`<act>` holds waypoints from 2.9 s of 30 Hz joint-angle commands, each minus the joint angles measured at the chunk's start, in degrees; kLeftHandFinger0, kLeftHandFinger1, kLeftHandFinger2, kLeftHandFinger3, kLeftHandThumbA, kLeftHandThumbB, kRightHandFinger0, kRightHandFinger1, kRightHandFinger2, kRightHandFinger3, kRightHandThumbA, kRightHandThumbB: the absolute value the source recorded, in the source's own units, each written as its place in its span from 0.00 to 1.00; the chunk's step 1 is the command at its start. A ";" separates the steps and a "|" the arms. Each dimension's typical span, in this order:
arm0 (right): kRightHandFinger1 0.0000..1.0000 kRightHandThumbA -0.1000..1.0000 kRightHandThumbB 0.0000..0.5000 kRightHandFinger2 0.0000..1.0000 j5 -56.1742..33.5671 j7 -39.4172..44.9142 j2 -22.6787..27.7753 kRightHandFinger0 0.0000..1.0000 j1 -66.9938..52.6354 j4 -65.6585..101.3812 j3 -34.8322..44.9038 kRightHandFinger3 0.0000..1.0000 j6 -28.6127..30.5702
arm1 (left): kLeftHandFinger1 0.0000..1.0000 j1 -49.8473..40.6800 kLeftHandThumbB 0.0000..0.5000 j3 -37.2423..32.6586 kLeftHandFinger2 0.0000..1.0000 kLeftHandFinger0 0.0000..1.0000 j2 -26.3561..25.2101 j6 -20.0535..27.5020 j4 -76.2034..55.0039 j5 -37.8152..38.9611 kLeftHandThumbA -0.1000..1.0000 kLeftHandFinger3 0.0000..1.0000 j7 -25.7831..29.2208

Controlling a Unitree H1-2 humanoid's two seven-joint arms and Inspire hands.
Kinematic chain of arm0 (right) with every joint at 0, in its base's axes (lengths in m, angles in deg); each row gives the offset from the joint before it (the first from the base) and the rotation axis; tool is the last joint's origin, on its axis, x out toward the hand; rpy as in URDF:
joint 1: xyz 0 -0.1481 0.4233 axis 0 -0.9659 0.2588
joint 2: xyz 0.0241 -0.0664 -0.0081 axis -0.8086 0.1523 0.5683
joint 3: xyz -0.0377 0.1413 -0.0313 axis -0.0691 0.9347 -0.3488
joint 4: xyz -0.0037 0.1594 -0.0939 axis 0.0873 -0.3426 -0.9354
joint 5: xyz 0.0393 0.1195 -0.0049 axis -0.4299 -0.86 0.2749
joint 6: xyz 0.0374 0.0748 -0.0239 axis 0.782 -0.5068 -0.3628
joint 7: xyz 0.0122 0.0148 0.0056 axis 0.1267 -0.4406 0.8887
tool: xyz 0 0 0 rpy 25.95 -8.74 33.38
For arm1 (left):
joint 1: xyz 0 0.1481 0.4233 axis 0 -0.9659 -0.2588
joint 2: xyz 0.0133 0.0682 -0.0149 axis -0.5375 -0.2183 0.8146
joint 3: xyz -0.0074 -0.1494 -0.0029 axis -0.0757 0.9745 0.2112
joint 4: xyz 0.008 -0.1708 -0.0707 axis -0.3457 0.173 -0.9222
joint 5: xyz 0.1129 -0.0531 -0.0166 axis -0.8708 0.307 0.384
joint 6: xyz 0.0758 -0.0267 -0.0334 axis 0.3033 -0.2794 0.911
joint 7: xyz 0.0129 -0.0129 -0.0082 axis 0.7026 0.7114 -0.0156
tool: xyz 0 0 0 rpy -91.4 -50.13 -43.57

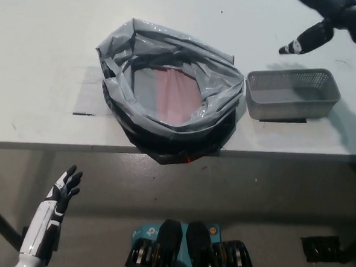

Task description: Use the right hand to pick up a small rectangular container and put it into a plastic bag and lift the bag

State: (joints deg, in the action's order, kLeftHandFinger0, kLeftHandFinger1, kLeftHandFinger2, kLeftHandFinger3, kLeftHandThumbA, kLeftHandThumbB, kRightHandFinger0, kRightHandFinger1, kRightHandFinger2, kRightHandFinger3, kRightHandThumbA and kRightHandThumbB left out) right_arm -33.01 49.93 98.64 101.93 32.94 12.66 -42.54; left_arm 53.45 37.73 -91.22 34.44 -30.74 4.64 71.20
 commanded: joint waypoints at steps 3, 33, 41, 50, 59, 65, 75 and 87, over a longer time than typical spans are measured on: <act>1.00 0.96 1.00 1.00 8.03 21.43 -1.19 1.00 15.33 -13.98 -11.35 1.00 -4.98 | 1.00 -0.02 0.65 -0.58 1.00 1.00 -1.00 4.44 -2.90 -0.63 1.00 1.00 -1.30; 1.00 0.98 1.00 1.00 11.93 24.77 -4.35 1.00 15.16 -19.96 -15.95 1.00 -4.69 | 1.00 -0.93 0.62 -0.31 1.00 1.00 -0.93 5.93 -2.32 0.15 1.00 1.00 -2.62; 1.00 1.00 1.00 1.00 15.21 20.99 -6.84 1.00 14.60 -25.38 -17.34 1.00 -1.91 | 1.00 -1.06 0.61 -0.30 1.00 1.00 -0.86 7.12 -2.04 -0.20 1.00 1.00 -2.67; 1.00 0.98 1.00 1.00 17.67 13.78 -9.78 1.00 15.13 -32.43 -17.35 1.00 0.84 | 1.00 -1.68 0.64 -0.20 1.00 1.00 -0.72 6.85 -2.61 0.31 0.99 1.00 -3.03; 1.00 0.89 1.00 1.00 17.80 5.82 -12.25 1.00 14.58 -35.12 -14.59 1.00 0.10 | 1.00 -1.71 0.64 -0.23 1.00 1.00 -0.78 7.14 -2.70 0.06 0.98 1.00 -3.04; 1.00 0.88 1.00 1.00 18.41 4.65 -12.39 1.00 15.93 -34.31 -14.03 1.00 0.06 | 1.00 -1.32 0.65 -0.19 1.00 1.00 -0.79 6.67 -3.00 0.68 0.97 1.00 -3.24; 1.00 0.88 1.00 1.00 17.93 7.25 -12.83 1.00 15.63 -35.16 -13.15 1.00 0.21 | 1.00 -1.29 0.69 -0.35 1.00 1.00 -0.89 6.88 -3.37 0.58 0.97 1.00 -3.42; 1.00 0.94 1.00 1.00 19.44 10.16 -12.36 1.00 16.26 -38.39 -15.19 1.00 2.72 | 1.00 -1.00 0.72 -0.40 1.00 1.00 -1.09 6.64 -3.28 0.89 0.96 1.00 -3.66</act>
State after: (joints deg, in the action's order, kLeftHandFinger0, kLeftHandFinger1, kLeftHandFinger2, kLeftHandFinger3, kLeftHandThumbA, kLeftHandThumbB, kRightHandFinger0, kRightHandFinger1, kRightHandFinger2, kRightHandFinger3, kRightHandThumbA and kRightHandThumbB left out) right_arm -15.27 58.69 86.04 113.59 -4.53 -1.92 -41.59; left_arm 52.34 37.56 -91.35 39.36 -32.21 4.84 68.56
